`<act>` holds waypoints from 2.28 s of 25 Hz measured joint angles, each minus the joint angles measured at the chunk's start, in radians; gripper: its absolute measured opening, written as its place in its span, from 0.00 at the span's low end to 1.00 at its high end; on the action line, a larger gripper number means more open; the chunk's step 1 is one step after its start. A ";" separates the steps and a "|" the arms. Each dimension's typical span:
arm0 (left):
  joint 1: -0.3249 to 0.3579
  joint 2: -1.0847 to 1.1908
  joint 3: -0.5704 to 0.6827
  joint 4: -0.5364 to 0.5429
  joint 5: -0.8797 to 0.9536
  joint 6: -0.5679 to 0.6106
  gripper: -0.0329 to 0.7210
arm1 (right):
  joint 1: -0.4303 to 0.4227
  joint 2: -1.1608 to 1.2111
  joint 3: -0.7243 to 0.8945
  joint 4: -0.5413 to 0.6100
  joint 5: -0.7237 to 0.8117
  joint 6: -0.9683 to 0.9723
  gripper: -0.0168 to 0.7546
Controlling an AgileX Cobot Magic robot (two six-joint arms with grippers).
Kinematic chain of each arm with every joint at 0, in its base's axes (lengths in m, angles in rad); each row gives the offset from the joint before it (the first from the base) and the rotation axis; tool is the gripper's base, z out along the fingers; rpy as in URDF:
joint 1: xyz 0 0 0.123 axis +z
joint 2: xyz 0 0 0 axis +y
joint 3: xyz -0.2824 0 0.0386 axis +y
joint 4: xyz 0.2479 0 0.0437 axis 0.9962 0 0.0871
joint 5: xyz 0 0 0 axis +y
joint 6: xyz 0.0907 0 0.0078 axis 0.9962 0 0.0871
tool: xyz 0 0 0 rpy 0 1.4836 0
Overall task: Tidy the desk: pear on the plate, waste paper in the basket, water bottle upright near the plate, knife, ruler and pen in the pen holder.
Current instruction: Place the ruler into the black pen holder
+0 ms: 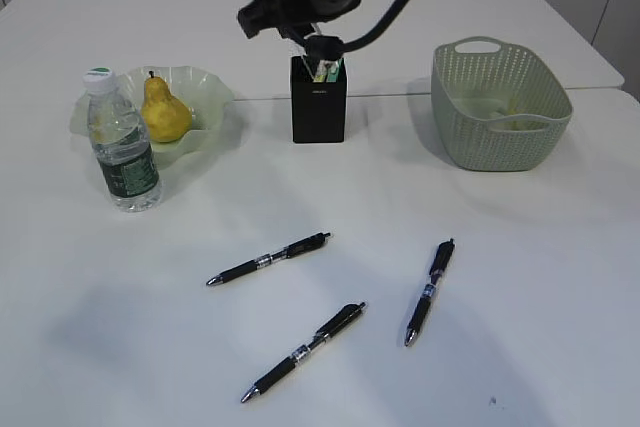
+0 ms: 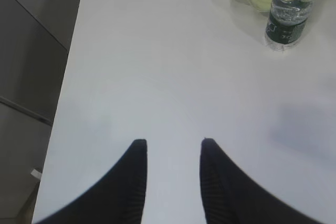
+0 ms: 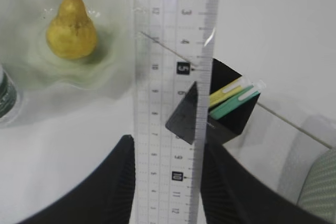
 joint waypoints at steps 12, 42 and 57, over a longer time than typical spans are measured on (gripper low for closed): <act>0.000 0.000 0.000 0.015 0.000 0.000 0.36 | -0.066 0.000 0.129 -0.039 -0.396 0.036 0.41; 0.000 0.000 0.000 0.038 0.000 0.000 0.36 | -0.171 0.162 0.262 -0.061 -1.034 0.037 0.41; 0.000 0.000 0.000 0.035 0.000 0.000 0.36 | -0.203 0.254 0.175 0.044 -1.064 0.025 0.41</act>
